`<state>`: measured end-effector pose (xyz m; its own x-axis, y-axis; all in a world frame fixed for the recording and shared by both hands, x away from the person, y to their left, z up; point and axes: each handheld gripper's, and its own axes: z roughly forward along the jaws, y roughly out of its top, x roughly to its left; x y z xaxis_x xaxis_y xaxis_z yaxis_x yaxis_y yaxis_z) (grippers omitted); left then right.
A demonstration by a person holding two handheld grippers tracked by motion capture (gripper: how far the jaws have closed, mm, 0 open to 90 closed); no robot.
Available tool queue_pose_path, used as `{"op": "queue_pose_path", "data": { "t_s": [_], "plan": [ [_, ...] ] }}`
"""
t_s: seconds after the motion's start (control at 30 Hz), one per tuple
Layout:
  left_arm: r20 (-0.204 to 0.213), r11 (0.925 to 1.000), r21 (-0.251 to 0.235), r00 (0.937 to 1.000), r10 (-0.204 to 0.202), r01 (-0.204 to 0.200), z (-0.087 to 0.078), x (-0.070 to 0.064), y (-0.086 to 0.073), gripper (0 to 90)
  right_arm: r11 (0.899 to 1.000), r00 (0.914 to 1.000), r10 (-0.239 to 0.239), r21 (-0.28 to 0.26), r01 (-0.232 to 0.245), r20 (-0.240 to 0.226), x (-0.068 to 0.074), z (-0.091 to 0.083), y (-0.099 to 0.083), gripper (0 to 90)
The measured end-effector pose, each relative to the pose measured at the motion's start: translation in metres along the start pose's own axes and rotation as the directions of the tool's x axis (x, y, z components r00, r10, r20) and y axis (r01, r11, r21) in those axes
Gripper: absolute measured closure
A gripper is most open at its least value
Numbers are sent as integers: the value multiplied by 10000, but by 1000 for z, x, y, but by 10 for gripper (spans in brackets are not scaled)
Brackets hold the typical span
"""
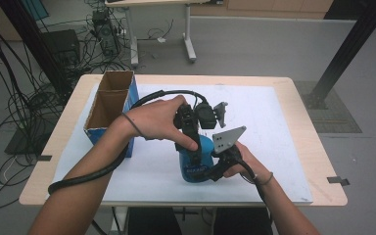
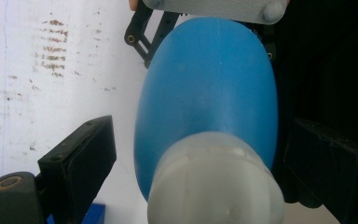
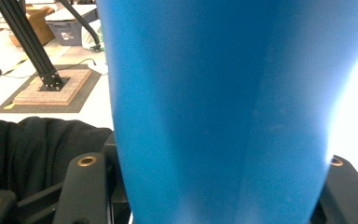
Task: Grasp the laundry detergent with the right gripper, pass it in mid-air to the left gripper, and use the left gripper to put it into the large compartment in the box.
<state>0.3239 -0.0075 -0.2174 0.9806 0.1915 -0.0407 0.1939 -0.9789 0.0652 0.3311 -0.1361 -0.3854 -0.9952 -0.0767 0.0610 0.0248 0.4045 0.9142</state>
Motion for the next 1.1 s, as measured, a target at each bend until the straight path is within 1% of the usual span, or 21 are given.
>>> {"op": "queue_pose_path", "data": {
  "t_s": [1.1],
  "plan": [
    [-76, 10000, -43, 10000, -25, 25, -2, -1, 0, 93, 10000, 10000, -44, -12, 44, 7, 0, 1, 1, 407]
  ]
}}
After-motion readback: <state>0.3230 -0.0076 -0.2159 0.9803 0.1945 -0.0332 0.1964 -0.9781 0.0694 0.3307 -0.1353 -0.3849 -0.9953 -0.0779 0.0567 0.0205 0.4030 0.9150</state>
